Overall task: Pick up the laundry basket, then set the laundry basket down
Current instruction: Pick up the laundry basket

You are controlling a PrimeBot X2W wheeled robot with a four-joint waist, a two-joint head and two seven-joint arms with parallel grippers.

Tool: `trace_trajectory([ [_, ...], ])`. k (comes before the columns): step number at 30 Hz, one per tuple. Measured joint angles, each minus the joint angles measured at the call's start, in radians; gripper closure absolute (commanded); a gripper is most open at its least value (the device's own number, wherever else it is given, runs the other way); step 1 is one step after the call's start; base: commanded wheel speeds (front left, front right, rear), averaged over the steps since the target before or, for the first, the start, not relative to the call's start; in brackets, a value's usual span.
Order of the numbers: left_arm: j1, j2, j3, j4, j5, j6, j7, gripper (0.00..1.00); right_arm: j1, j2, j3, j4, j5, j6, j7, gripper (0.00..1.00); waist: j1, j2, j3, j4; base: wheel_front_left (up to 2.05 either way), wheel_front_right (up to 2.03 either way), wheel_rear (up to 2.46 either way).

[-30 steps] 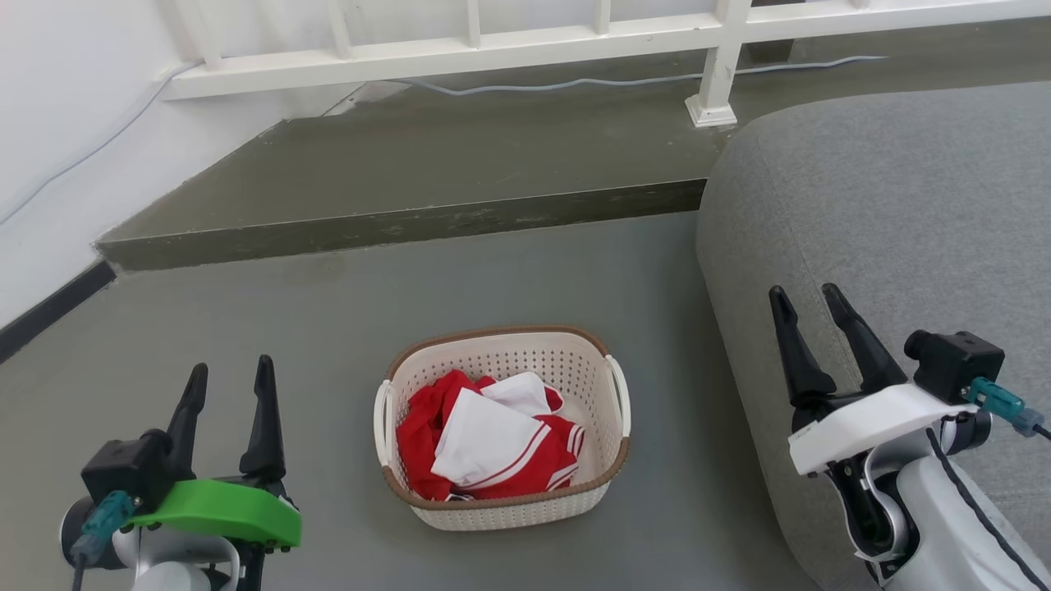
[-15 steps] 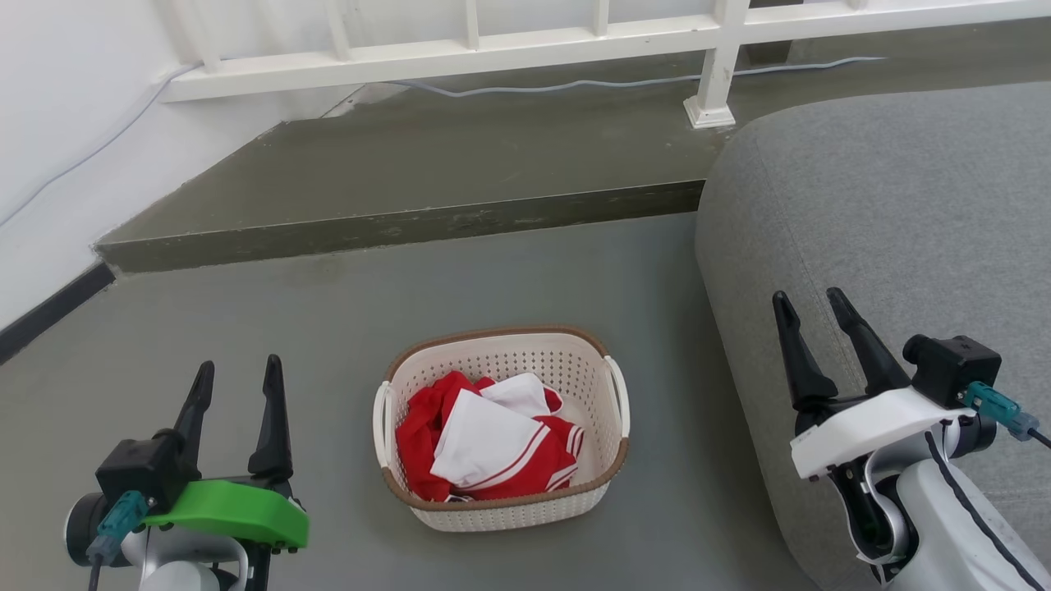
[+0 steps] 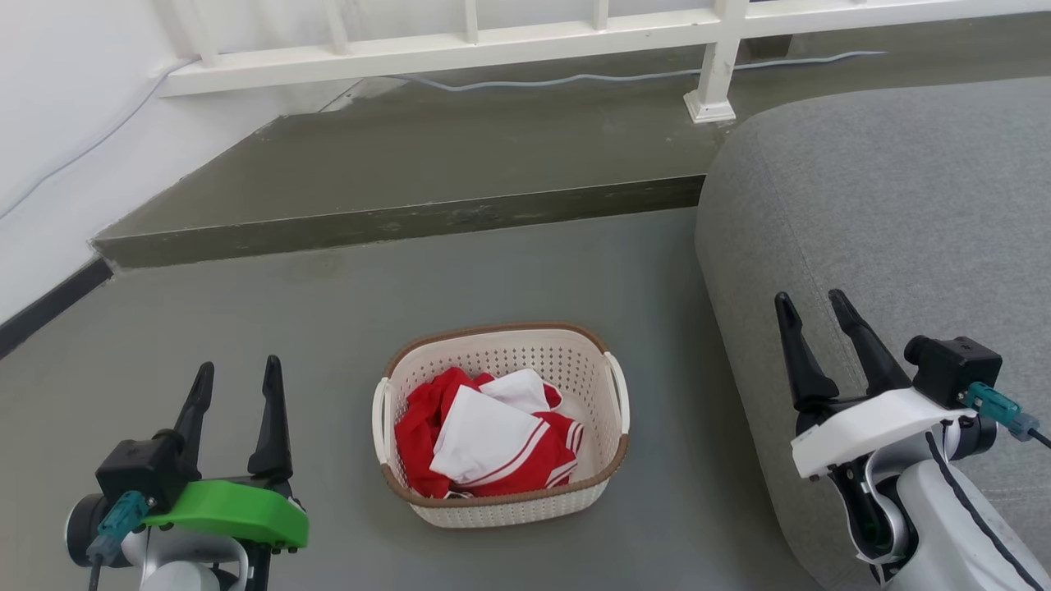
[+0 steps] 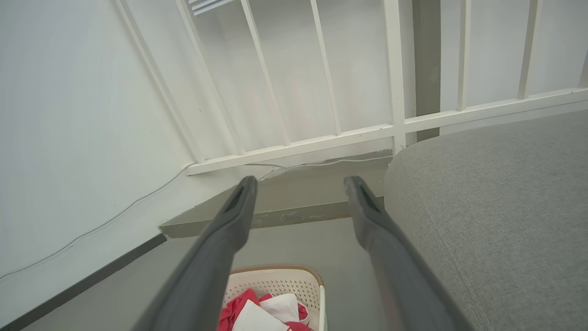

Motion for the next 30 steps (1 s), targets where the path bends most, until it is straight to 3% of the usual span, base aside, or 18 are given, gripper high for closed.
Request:
trace_trajectory([
  [15, -0.021, -0.007, 0.016, -0.014, 0.002, -0.013, 0.0, 0.0, -0.02, 0.005, -0.001, 0.002, -0.017, 0.0, 0.0, 0.0, 0.0, 0.0, 0.055, -0.006, 0.0, 0.0, 0.0],
  [30, -0.093, -0.009, 0.016, -0.041, 0.008, -0.03, 0.0, 0.0, -0.099, 0.026, -0.002, -0.007, -0.025, 0.0, 0.0, 0.0, 0.0, 0.0, 0.198, -0.018, 0.0, 0.0, 0.0],
])
